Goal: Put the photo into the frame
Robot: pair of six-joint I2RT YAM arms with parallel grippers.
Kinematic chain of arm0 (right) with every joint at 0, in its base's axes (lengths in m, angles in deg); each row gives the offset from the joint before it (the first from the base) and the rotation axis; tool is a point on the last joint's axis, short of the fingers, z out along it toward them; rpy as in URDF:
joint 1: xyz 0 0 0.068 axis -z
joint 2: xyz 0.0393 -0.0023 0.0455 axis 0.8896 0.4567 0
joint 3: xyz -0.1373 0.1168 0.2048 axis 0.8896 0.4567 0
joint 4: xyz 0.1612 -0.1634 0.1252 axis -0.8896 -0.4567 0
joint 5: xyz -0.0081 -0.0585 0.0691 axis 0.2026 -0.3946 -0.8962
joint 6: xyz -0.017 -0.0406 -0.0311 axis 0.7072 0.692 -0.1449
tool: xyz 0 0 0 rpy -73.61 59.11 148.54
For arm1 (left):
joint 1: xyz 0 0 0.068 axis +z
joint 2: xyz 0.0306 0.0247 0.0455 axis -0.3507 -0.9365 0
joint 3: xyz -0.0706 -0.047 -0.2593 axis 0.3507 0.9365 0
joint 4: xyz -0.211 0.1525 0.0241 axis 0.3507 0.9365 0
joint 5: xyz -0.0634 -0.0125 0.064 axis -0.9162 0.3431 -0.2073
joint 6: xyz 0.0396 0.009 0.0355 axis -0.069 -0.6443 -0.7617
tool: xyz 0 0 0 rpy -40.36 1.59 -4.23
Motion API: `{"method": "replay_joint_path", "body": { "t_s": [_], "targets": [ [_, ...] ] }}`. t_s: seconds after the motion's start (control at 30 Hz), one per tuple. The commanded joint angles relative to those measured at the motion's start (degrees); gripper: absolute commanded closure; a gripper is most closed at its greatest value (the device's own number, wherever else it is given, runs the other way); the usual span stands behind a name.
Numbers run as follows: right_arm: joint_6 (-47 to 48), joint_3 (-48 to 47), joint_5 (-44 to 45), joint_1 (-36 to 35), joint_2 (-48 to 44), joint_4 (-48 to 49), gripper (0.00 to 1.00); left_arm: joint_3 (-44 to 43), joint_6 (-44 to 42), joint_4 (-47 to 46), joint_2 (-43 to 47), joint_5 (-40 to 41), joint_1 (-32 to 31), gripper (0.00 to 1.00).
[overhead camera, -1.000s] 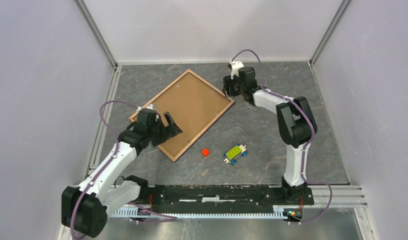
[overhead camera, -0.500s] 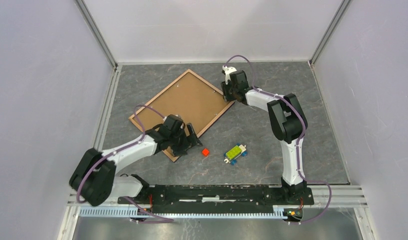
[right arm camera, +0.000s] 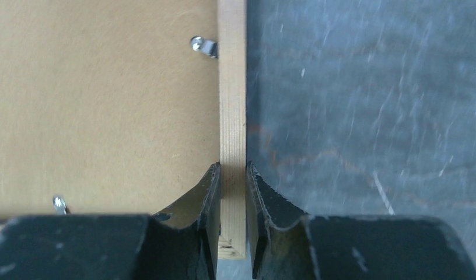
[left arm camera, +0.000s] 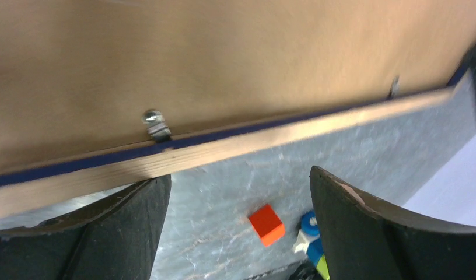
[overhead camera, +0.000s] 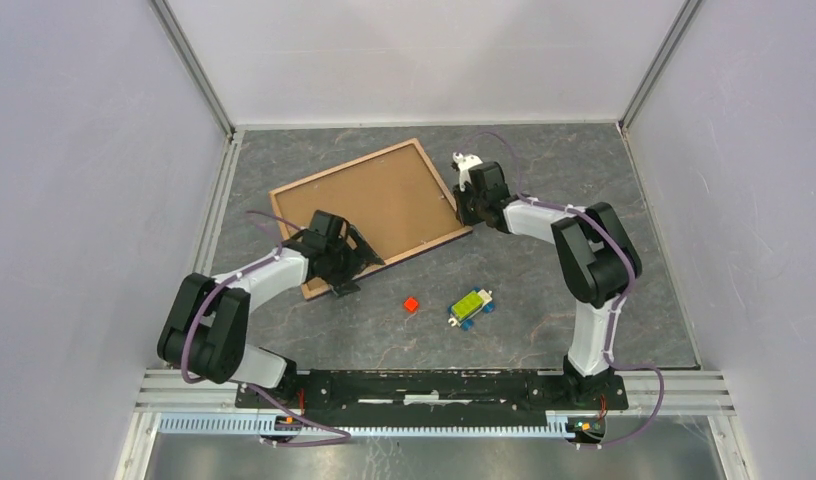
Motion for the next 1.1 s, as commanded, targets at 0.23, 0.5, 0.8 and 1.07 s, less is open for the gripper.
{"method": "replay_joint_path", "body": {
  "t_s": [0.23, 0.5, 0.8, 1.07],
  "targets": [
    [2.1, 16.5, 0.0, -4.9, -11.4, -8.1, 0.71, -2.2, -6.5, 1.5, -4.6, 4.2, 13.2, 0.07],
    [-3.0, 22.6, -4.1, -12.3, -16.7, -3.2, 0.62, -4.1, -8.5, -0.2, -5.0, 5.2, 16.6, 0.07],
    [-23.8, 34.0, -1.2, -23.6, -20.3, 18.4, 0.60, -0.9, -9.0, -3.0, -5.2, -1.0, 16.3, 0.11],
    [-18.0, 35.4, 5.4, -28.4, -31.6, 20.7, 0.48, 2.2, -7.7, -0.6, 0.3, 5.9, 15.9, 0.29]
  ]
}}
